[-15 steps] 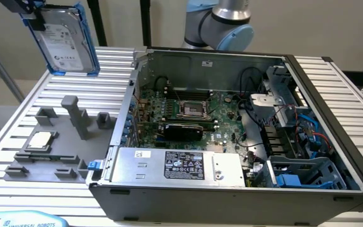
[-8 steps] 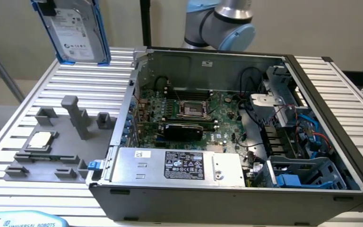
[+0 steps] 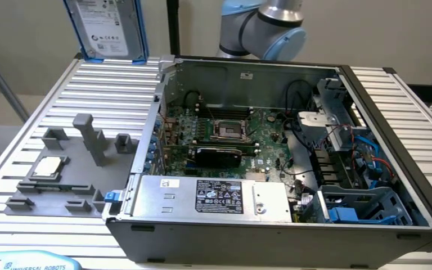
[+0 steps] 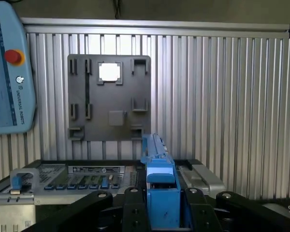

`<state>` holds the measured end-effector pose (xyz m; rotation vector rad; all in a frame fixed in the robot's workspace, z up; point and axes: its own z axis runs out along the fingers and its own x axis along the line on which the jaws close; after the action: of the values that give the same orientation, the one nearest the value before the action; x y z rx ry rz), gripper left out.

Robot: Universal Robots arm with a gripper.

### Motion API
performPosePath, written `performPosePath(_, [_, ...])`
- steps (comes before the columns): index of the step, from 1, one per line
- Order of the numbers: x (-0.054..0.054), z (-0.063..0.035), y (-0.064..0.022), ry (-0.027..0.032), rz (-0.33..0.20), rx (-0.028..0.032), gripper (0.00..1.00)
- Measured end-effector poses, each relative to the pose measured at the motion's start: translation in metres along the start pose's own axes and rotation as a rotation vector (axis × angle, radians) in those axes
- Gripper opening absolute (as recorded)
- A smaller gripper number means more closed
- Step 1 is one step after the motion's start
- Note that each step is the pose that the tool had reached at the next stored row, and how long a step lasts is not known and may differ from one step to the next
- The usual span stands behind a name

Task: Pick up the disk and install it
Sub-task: 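Pick up the disk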

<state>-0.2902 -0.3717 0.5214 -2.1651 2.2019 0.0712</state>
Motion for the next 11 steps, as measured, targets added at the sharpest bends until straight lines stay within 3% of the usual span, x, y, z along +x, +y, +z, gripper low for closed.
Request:
performPosePath(5, [0.002, -0.0113, -0.0230, -0.0027, 0.000, 0.0000, 0.33])
performPosePath(11, [0.006, -0.0143, -0.0502, -0.0051, 0.000, -0.0002, 0.33])
